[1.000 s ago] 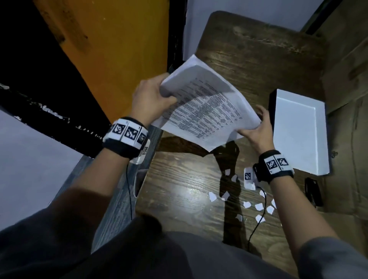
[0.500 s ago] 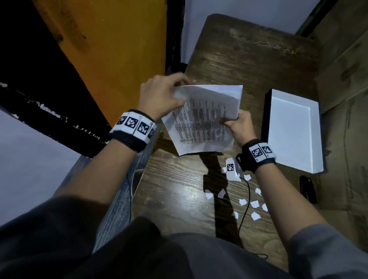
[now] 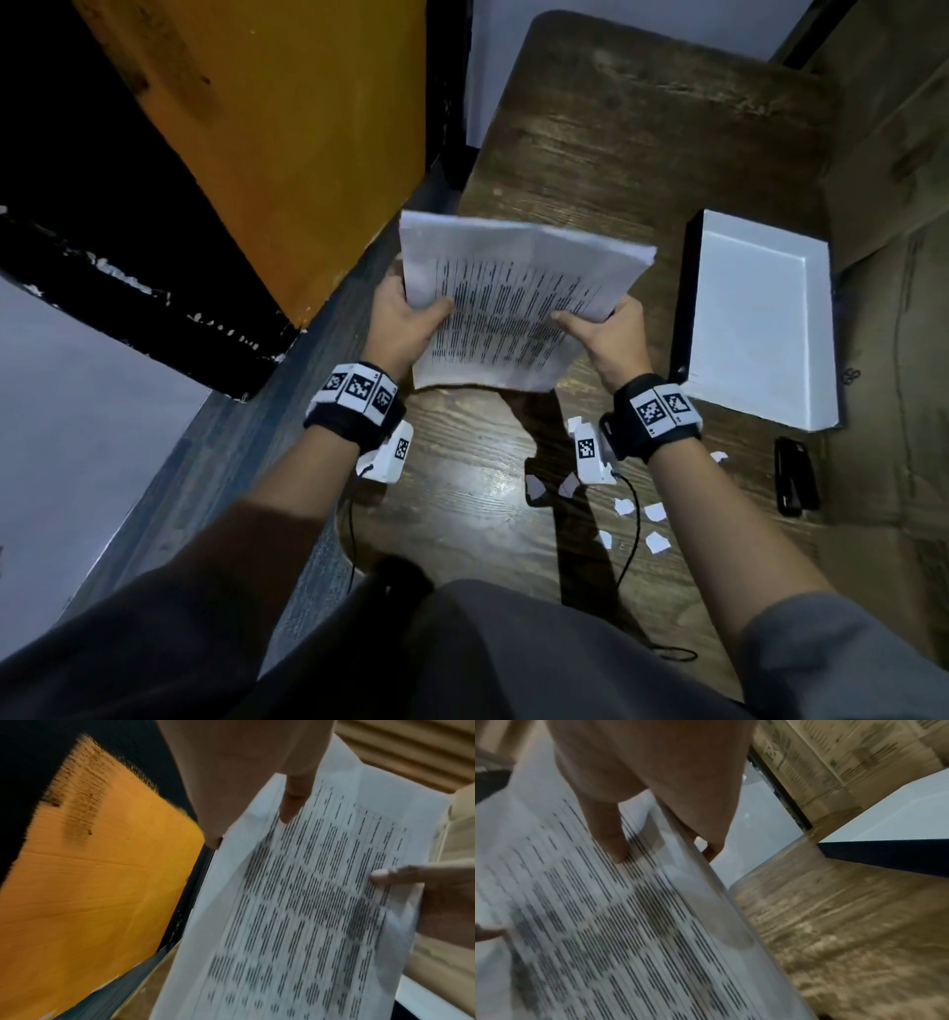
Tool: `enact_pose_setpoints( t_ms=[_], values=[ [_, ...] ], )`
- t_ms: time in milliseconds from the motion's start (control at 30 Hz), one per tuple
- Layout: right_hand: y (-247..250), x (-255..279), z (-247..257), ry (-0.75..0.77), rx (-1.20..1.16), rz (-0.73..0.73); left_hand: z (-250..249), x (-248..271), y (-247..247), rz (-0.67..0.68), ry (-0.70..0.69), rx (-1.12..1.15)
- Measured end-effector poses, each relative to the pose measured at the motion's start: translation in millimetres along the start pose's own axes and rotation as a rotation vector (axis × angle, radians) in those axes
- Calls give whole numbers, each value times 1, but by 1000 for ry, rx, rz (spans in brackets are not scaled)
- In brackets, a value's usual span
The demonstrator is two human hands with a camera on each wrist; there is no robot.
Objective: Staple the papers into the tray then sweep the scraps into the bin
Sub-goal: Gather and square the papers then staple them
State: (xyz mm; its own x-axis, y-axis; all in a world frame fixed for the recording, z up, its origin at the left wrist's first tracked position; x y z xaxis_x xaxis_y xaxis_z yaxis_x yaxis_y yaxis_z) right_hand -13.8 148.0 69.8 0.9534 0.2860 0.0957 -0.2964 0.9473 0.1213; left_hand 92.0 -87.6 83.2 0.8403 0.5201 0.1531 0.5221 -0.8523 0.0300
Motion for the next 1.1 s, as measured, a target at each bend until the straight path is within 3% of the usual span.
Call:
enact_pose_setpoints(
  t_ms=[167, 367, 533, 667, 733, 833, 900, 1100],
  values=[
    [-9, 11, -16, -70, 34, -24, 25, 8, -2, -117, 54, -2],
    [-3, 13, 16, 59, 28, -80, -7, 22, 8, -203, -134, 104],
    [-21, 25, -45, -151, 106, -16, 48, 27, 1, -196, 85, -69],
    [-21, 21, -57, -199, 68, -41, 32, 18, 0, -166, -25, -92],
    [-24, 21, -61, -229, 69, 17, 27, 13, 4, -119, -43, -86],
    [-39, 30, -77, -303, 191, 220, 48, 12, 11, -44, 75, -136],
    [-45, 37, -103, -409, 148, 287, 69, 18, 13, 6, 166, -163],
    [-40, 28, -153, -572, -109, 99, 128, 28, 18, 126, 439, -248]
  ],
)
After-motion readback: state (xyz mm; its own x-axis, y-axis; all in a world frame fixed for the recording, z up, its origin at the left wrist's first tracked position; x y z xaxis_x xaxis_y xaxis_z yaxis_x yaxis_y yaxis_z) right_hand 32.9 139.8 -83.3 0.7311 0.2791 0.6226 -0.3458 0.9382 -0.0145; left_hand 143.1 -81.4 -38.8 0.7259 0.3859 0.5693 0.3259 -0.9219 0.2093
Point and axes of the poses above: each hand's wrist, its own x-axis away from the middle knuckle, its own y-axis out of the back of the hand, z = x × y, the point moved 9 cm from there along -x, towards the middle knuckle, and after that the axes turned 3 degrees about x, right-handed, at the moved point
